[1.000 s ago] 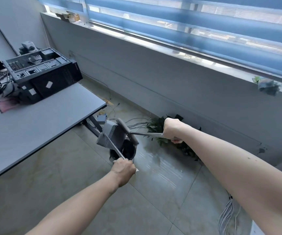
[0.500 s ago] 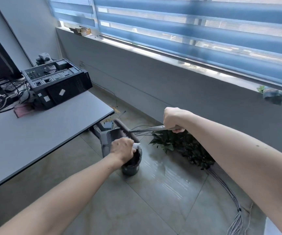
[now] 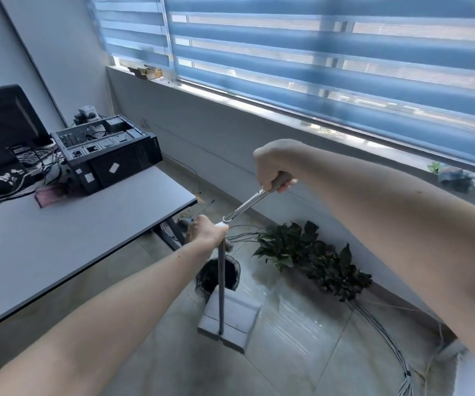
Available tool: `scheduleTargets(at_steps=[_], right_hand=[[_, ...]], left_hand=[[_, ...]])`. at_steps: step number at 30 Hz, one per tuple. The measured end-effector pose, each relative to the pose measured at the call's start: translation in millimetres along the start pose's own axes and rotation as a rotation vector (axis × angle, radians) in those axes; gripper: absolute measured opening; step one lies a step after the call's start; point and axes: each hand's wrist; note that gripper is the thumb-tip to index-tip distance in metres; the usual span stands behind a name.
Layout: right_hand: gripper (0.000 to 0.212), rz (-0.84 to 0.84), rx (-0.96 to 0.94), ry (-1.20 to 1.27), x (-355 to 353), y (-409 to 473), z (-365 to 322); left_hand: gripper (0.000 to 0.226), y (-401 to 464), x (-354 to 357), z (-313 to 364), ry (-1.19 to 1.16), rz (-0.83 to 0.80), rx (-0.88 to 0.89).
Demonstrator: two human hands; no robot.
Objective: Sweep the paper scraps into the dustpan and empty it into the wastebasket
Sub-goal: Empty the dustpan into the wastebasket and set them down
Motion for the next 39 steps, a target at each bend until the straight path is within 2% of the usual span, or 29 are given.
scheduleTargets(at_steps=[6, 9, 13, 15, 17, 22, 25, 29, 33, 36, 39], right_hand=[[0.029, -0.096, -0.017, -0.169, -6, -10, -23], [0.027, -0.105, -0.031, -0.248, -2, -10, -27], [0.019, -0.121, -0.019, -0.269, 7, -6, -20], [0.024, -0.122, -0.009, -0.253, 11, 0, -14], [0.031, -0.131, -0.003, -0.265, 14, 4, -8], [0.025, -0.119, -0.019, -0.324, 19, 13, 14], [0.027, -0.089, -0.034, -0.309, 24, 23, 24], [0.016, -0.072, -0.043, -0.318, 26, 35, 34], [0.022, -0.105, -0.058, -0.382, 23, 47, 33], [0.026, -0.148, -0.072, -0.424, 17, 57, 28], [0.021, -0.184, -0.102, -0.418, 13, 68, 23]], left_hand=[[0.026, -10, 13, 6, -0.323, -0.149, -0.151], [0.019, -26, 21, 15, -0.438, -0.216, -0.228], [0.029, -38, 41, 19, -0.603, -0.321, -0.323], [0.018, -41, 49, 22, -0.667, -0.372, -0.373], [0.014, -44, 58, 26, -0.692, -0.421, -0.406], [0.036, -47, 82, 34, -0.715, -0.508, -0.453], [0.04, -46, 95, 39, -0.795, -0.511, -0.486], [0.029, -42, 110, 43, -0.851, -0.516, -0.494], [0.011, -33, 121, 41, -0.877, -0.523, -0.548], [0.008, -25, 127, 41, -0.904, -0.546, -0.568], [0.009, -14, 133, 38, -0.912, -0.557, -0.599]])
Point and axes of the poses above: each hand's wrist, its own y-axis towards the middle knuckle, its own x-axis out of the palm, z = x × y, and after that the axes turned 1 degree about y, right-handed
